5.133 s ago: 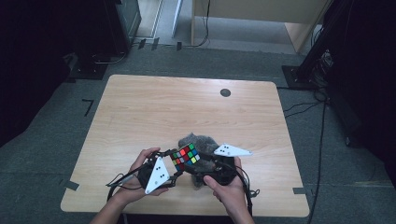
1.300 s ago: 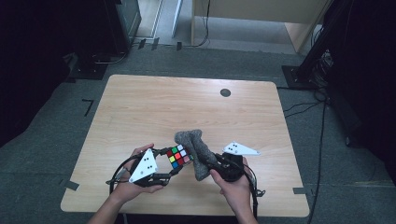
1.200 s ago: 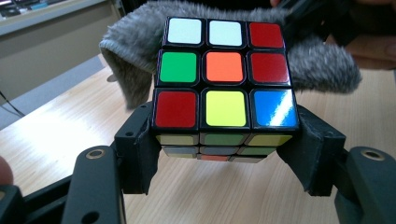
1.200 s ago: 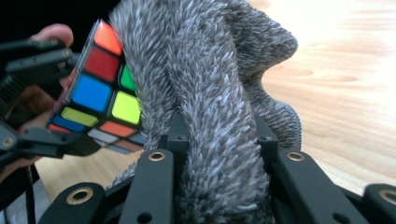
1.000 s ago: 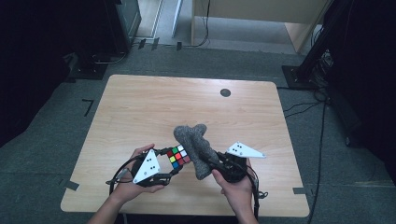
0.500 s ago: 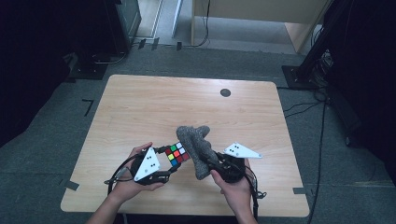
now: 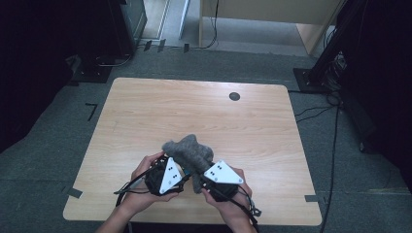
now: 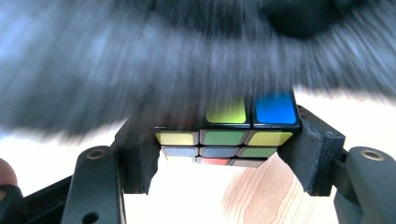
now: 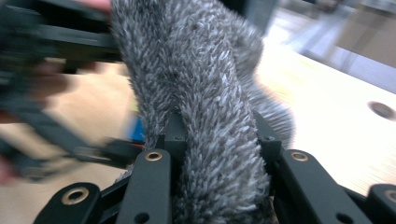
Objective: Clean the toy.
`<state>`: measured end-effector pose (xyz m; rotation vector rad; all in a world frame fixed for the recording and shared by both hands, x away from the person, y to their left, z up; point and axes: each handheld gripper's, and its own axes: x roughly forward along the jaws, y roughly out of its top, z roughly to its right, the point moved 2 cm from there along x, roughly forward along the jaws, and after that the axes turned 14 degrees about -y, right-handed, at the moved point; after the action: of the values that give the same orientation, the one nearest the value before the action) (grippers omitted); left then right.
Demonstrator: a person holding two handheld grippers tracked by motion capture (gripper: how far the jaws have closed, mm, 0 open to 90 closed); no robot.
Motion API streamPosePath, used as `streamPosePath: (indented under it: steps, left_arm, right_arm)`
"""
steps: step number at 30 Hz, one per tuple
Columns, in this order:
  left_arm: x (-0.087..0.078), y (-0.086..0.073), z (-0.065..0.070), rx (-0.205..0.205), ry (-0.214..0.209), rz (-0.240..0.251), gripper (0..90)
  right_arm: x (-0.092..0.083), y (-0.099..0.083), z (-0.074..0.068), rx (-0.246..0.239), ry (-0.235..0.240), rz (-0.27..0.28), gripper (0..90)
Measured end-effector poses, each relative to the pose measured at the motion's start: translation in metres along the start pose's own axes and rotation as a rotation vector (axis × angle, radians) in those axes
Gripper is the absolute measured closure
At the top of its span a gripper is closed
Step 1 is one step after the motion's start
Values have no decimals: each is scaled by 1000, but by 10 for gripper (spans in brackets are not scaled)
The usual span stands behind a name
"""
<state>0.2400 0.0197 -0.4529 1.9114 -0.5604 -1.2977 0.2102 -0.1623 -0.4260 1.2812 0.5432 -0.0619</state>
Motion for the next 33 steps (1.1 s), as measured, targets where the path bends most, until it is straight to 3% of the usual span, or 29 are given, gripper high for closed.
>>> streamPosePath:
  steps: [3,5,7,10,13,15,18,21,22,24,28,29,31,33]
  left_arm:
    - [-1,-1,-3,-12,6,4,348]
    - [1,-2,-4,-11,15,-7,348]
    - [3,-3,-4,-20,18,-14,347]
    - [5,-2,-2,-26,19,-12,347]
    - [3,0,0,-25,15,5,347]
    - [2,0,0,-23,12,12,347]
    - [-2,1,-2,-42,-20,47,348]
    - [-6,1,-4,-47,-40,86,347]
    - [-6,0,-3,-42,-42,88,347]
    - [-4,0,-2,-31,-42,72,347]
    - [-2,1,1,-24,-62,83,347]
    - [-3,0,1,-17,-59,78,347]
    - [-3,-2,0,-20,-64,77,347]
    - [-5,-3,-2,-27,-79,105,347]
  right_arm:
    - [2,-3,21,66,-55,-17,677]
    - [-1,-2,23,87,-41,-1,676]
    - [-4,1,14,64,-1,23,675]
    - [-7,3,-11,-3,69,34,673]
    - [-4,1,-24,-44,78,24,673]
    - [-3,0,-18,-20,61,14,673]
    - [-2,0,5,50,0,9,674]
    - [-6,0,21,123,-27,23,674]
    - [-8,1,22,131,-16,36,674]
    - [-14,5,14,122,57,78,673]
    - [-14,6,-15,22,153,60,669]
    - [-11,5,-17,11,150,50,670]
    - [-8,3,-11,41,141,34,671]
    - [-7,3,3,82,84,21,671]
